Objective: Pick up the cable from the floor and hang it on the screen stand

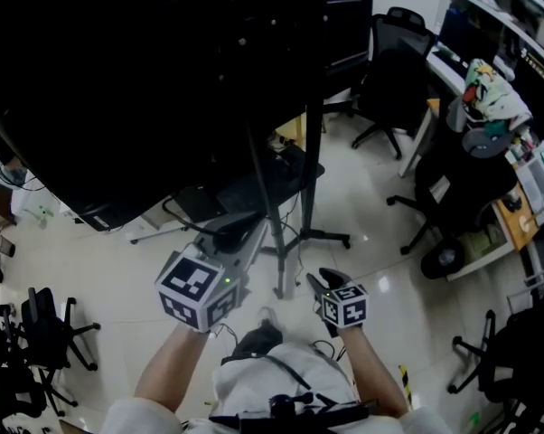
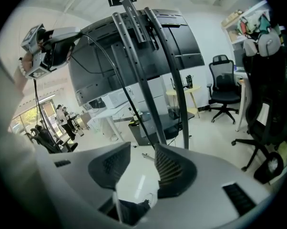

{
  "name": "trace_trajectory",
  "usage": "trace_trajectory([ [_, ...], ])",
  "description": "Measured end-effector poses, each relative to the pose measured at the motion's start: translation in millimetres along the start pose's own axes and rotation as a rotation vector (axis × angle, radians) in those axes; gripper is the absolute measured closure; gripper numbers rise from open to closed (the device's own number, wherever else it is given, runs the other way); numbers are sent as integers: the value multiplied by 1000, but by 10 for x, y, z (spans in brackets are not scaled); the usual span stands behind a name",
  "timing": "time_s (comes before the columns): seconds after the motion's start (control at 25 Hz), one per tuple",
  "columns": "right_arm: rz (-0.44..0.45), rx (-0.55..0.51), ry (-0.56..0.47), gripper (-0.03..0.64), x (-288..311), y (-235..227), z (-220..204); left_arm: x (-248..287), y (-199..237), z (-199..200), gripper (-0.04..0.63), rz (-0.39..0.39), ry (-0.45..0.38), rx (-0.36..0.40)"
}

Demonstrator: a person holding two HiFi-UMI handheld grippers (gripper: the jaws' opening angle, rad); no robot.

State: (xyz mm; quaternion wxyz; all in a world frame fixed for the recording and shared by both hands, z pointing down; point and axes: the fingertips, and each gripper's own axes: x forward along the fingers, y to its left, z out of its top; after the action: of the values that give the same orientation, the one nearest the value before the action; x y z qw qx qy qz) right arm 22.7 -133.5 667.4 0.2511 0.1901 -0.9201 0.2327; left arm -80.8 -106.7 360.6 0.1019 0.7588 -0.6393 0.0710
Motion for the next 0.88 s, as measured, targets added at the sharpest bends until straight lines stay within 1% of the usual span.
trace_trajectory([
  [0.16, -13, -10, -15, 425, 132, -39, 139, -5, 66, 296, 569, -15, -37, 22],
  [0.28, -27, -29, -11, 425, 248, -107, 177, -8, 98, 607, 570, -23, -69, 65],
  [0.4, -43, -45, 4, 425, 341, -176, 144, -12, 100, 933, 571, -32, -104, 119],
  [0.52, -46, -63, 33, 425, 437, -191, 74, -27, 103, 1176, 571, -35, -126, 159],
  [0.68, -49, -71, 55, 425, 509, -199, 25, -65, 66, 1456, 571, -57, -164, 179],
  [0.88, -32, -124, 65, 425, 653, -113, 19, -136, 53, 1739, 571, -63, -197, 212],
])
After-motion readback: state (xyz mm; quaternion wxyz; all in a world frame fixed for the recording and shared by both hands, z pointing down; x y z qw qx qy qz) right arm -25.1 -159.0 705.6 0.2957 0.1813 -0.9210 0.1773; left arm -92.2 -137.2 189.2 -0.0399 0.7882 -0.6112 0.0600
